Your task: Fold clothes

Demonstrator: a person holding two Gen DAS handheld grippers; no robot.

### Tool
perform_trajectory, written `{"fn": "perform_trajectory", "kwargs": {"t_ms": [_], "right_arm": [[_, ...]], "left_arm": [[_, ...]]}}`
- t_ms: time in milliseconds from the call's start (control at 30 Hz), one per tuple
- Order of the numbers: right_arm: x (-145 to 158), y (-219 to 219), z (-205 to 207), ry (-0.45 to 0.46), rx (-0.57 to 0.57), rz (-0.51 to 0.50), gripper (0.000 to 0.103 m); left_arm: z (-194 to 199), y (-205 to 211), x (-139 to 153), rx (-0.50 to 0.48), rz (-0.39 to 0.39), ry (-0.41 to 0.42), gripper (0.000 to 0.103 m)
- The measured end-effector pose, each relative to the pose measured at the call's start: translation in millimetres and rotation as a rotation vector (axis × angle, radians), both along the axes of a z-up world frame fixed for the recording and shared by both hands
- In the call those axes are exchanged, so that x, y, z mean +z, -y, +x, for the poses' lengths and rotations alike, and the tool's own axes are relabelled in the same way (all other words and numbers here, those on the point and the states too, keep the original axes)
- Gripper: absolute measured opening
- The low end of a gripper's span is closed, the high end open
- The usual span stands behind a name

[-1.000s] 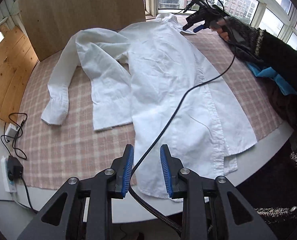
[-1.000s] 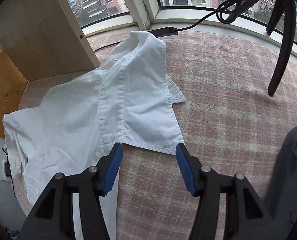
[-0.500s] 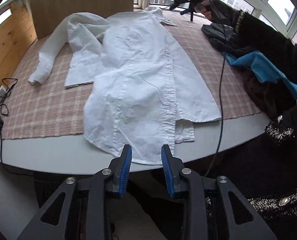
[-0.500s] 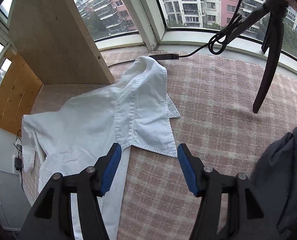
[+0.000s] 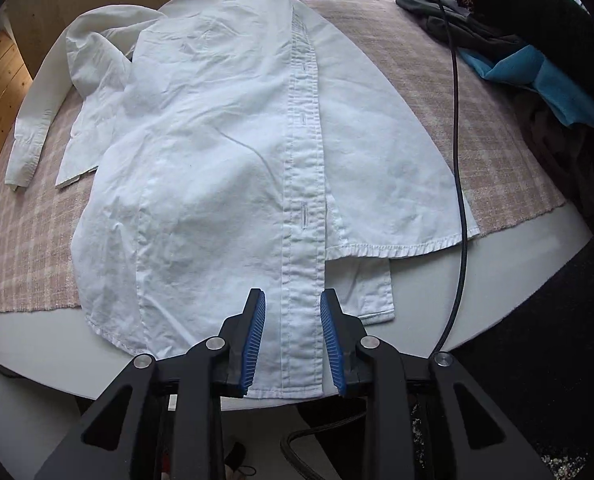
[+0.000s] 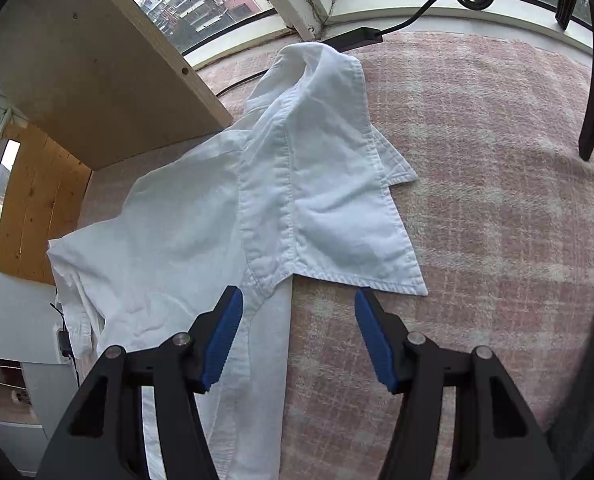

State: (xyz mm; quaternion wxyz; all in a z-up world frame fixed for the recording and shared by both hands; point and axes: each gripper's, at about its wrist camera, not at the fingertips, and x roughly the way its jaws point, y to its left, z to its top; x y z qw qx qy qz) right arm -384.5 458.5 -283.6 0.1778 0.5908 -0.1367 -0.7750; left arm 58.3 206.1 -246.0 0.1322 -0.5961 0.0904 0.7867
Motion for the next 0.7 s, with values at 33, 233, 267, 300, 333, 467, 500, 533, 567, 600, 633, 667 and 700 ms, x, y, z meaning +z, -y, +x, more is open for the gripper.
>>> {"fn": "perform_trajectory", "kwargs": {"t_ms": [33,233,267,300,333,467,500,533,567,600,633,667,700], "right_arm": [[-1.0,2.9,-0.9,0.002,0.006,-0.004,0.058],[-7.3,20.1,-6.1,0.013,0.041,-0.029,0.040],[-8.4,23.0,-7.0,0.015,0.046,-0.033,0.018],[-5.7,24.3,-6.7,0.004,0.054,-0.036,0.015],[-2.4,25.4,-6.2,-0.009,0.063,-0.038,0.013],[23.0,32.2,-2.6,-0.103,0.112,-0.028,0.007],[29.0,34.3,-3.1,-0.115,0.125,-0.022,0.007],[34.8,36.4,-3.9,-0.125,0.137,-0.016,0.007],[40.7,38.4,-4.6,-0.134,0.149,-0.010,0.007],[41.8,41.3,-5.3,-0.135,0.158,0.004,0.007],[42.3,44.4,-6.1,-0.135,0.166,0.018,0.007],[41.3,45.5,-5.5,-0.132,0.167,0.025,0.007],[40.1,46.4,-4.7,-0.128,0.168,0.031,0.007]], "left_arm": [[-1.4,0.3,-1.7,0.007,0.003,0.009,0.009],[-5.8,7.7,-6.3,0.067,0.049,0.034,0.000],[-5.1,9.4,-4.5,0.074,0.056,0.034,0.000],[-4.4,11.2,-2.3,0.081,0.060,0.033,0.000],[-3.4,13.8,1.4,0.091,0.066,0.029,0.000],[1.4,30.3,29.5,0.155,0.126,-0.017,0.000],[2.2,33.8,36.0,0.170,0.119,-0.036,0.000],[0.1,34.4,37.4,0.173,0.124,-0.034,0.000],[-2.8,34.3,37.6,0.174,0.132,-0.027,0.000],[-5.6,25.8,32.4,0.159,0.119,-0.022,0.001],[-8.4,15.2,25.8,0.140,0.101,-0.017,0.005],[-11.2,4.6,19.1,0.121,0.083,-0.012,0.019],[-12.3,-4.7,13.6,0.096,0.053,-0.010,0.027]]}}
